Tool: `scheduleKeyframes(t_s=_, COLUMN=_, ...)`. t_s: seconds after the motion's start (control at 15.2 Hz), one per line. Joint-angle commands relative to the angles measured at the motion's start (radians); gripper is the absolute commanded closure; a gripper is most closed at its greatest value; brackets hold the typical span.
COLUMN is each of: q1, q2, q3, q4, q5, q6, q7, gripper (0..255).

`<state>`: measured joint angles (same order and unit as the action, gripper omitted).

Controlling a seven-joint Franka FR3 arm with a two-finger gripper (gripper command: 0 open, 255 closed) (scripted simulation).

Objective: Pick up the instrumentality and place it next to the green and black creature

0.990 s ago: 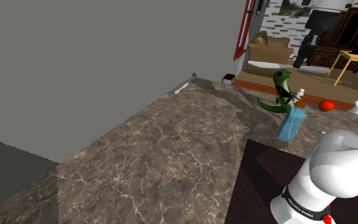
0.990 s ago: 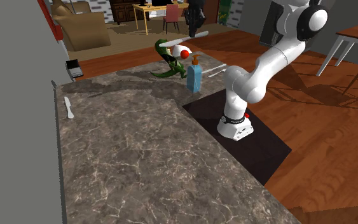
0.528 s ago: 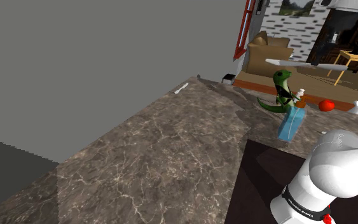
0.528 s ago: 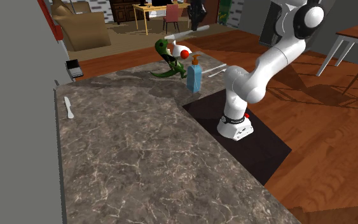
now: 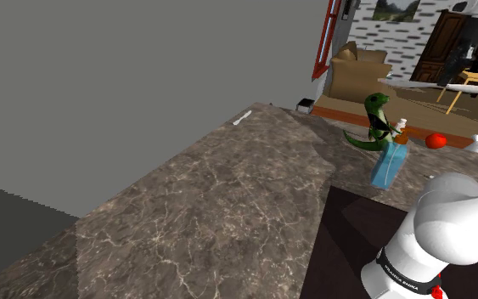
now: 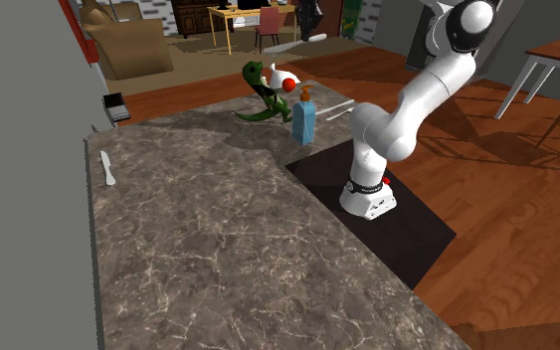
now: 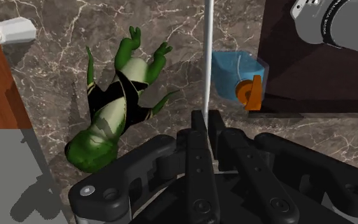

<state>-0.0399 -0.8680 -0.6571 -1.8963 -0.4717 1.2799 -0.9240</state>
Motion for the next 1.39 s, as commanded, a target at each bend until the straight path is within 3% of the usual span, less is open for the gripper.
scheduleKeyframes(t_s=0.0, q1=0.014, q2=0.017, q3=-0.054, q4=0.045, q5=-0.026, q6=-0.002, q7=-0.054, gripper=255)
scheduleKeyframes(t_s=0.53, q1=0.142, q2=0.123, q3=-0.311, q4=0.285, q5=-0.096, q6=-0.004, q7=-0.259, gripper=255)
scheduleKeyframes(t_s=0.99, q1=0.382, q2=0.195, q3=-0.611, q4=0.569, q5=-0.138, q6=-0.031, q7=-0.425, gripper=255)
scheduleKeyframes(t_s=1.32, q1=0.322, q2=0.156, q3=-0.579, q4=0.457, q5=-0.153, q6=0.031, q7=-0.402, gripper=255)
